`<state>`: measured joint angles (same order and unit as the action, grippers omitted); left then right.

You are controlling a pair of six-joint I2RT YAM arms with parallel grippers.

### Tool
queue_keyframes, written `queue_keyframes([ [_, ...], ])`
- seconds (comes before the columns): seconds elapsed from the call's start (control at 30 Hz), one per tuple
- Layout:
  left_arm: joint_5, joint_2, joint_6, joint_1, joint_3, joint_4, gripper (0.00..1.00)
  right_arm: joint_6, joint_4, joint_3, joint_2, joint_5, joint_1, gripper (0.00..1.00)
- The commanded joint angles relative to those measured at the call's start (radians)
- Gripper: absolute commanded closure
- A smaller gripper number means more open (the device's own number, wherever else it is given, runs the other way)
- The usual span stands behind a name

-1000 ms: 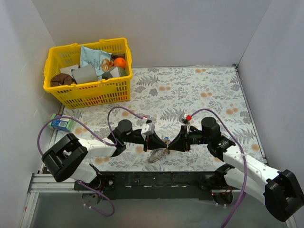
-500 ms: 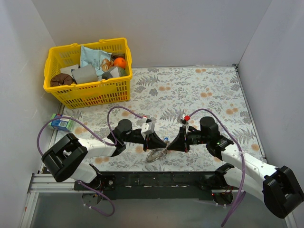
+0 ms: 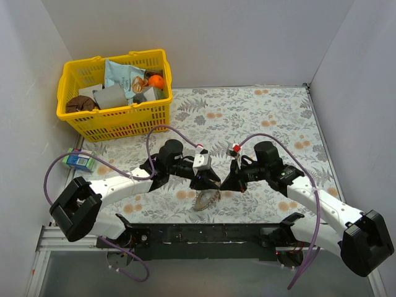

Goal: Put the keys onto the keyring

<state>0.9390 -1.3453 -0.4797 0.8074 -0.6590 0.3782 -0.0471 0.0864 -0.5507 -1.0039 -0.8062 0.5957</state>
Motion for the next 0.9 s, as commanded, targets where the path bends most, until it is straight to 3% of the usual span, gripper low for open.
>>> queue_keyframes([
  [0.0,0.032,-0.034,0.161,0.004,-0.093,-0.3,0.67,0.162,0.191,-0.103,-0.021,0.021,-0.002,0.99],
  [0.2,0.067,-0.124,0.184,0.004,-0.157,-0.315,0.63,0.205,0.245,-0.141,-0.024,0.022,-0.002,0.99],
  [0.63,0.081,-0.15,0.171,0.004,-0.186,-0.276,0.66,0.197,0.225,-0.126,-0.021,0.018,-0.001,0.99],
  [0.87,0.106,-0.16,0.156,0.004,-0.183,-0.248,0.79,0.194,0.219,-0.124,-0.019,0.018,-0.002,0.99],
])
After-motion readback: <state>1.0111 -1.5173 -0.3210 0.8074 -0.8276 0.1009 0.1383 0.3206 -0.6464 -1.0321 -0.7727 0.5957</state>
